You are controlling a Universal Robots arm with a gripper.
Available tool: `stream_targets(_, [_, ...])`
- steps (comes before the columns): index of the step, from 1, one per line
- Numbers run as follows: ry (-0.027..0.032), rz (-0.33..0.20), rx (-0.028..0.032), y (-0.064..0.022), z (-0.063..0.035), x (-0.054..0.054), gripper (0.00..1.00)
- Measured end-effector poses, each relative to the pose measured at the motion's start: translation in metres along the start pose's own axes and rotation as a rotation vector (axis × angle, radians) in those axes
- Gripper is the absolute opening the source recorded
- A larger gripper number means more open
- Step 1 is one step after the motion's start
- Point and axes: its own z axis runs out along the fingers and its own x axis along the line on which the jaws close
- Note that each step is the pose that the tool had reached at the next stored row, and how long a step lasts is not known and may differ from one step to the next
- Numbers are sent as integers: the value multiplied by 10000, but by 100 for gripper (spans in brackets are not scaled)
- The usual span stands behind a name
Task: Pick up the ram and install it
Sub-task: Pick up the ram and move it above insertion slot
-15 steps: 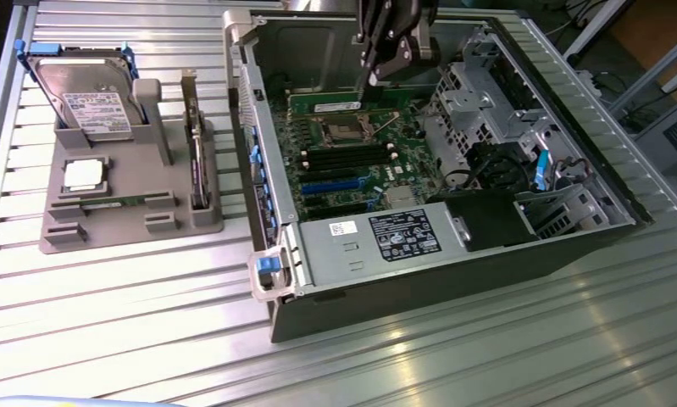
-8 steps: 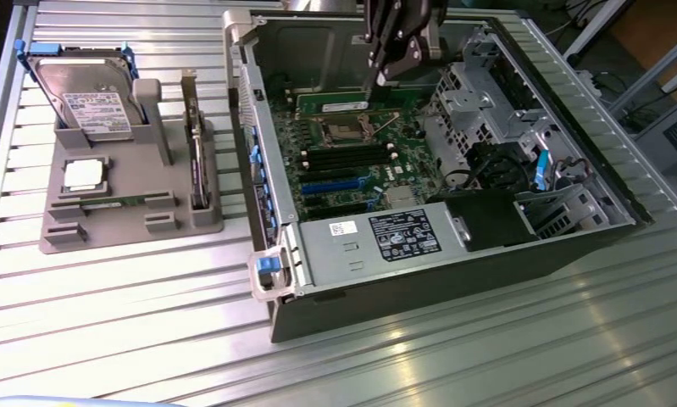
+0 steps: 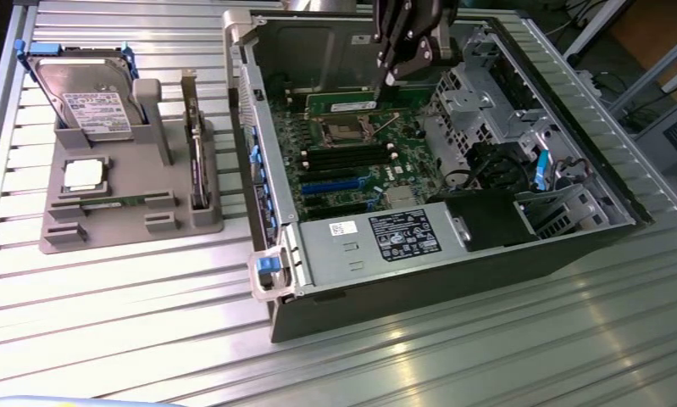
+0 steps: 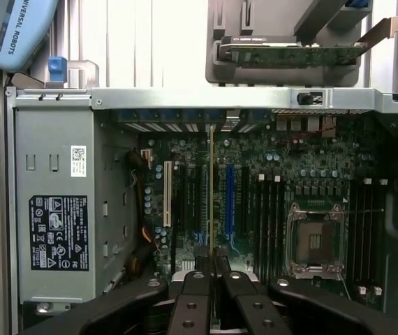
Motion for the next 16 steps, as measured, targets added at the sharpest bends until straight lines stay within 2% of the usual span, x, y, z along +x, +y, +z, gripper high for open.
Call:
stream_targets(6, [6,-1,0,-138,-4,2,12])
stream_targets(16, [17,0,-1,-297,-9,4,12])
